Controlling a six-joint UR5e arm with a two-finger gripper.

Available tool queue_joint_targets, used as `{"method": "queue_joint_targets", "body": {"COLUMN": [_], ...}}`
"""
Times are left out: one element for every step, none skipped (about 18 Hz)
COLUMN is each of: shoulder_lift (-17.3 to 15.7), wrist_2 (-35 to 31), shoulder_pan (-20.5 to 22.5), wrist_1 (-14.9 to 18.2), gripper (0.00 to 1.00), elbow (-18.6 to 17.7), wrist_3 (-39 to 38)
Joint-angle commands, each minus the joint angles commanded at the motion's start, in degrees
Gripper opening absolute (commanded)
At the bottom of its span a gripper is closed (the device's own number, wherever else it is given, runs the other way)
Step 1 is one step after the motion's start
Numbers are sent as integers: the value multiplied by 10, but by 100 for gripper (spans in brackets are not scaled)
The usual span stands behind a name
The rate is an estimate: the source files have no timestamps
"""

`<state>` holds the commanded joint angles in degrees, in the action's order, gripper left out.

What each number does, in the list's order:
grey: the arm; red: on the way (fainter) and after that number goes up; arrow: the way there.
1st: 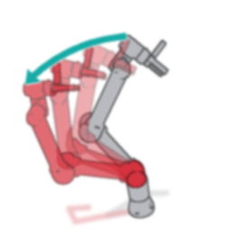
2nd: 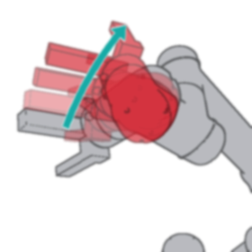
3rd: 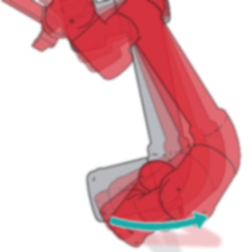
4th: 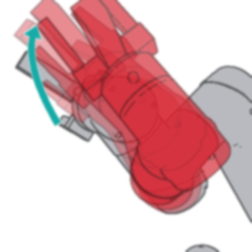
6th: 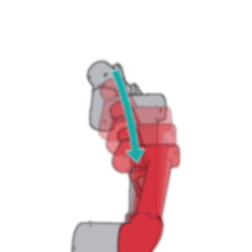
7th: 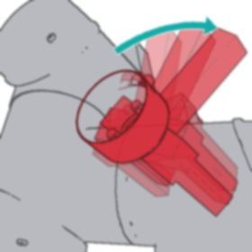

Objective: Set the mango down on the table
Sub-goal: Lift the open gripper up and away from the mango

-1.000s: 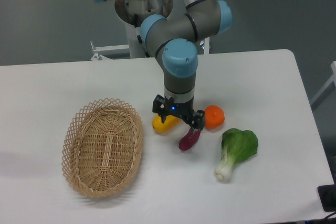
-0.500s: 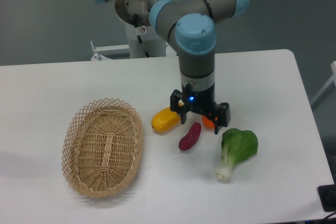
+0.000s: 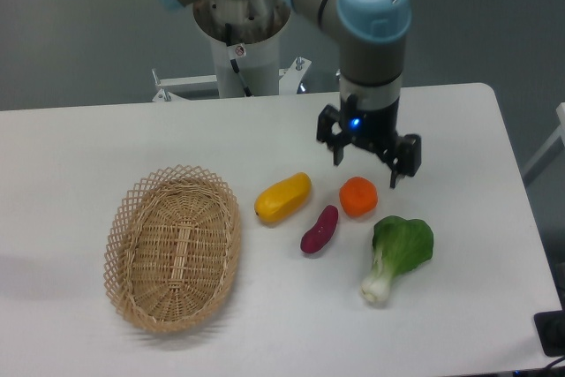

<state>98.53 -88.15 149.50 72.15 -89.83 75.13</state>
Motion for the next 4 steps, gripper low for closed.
{"method": "queue_joint_targets", "body": {"shoulder_lift": [-3, -6, -8, -9], "wrist_2": [0, 0, 1, 1], "shoulder_pan": [7, 14, 16, 17], "wrist_1": [9, 14, 15, 15], "gripper": [100, 100, 100, 100], "elbow": [3, 4, 4, 4], "wrist_3": [9, 12, 14, 17]}}
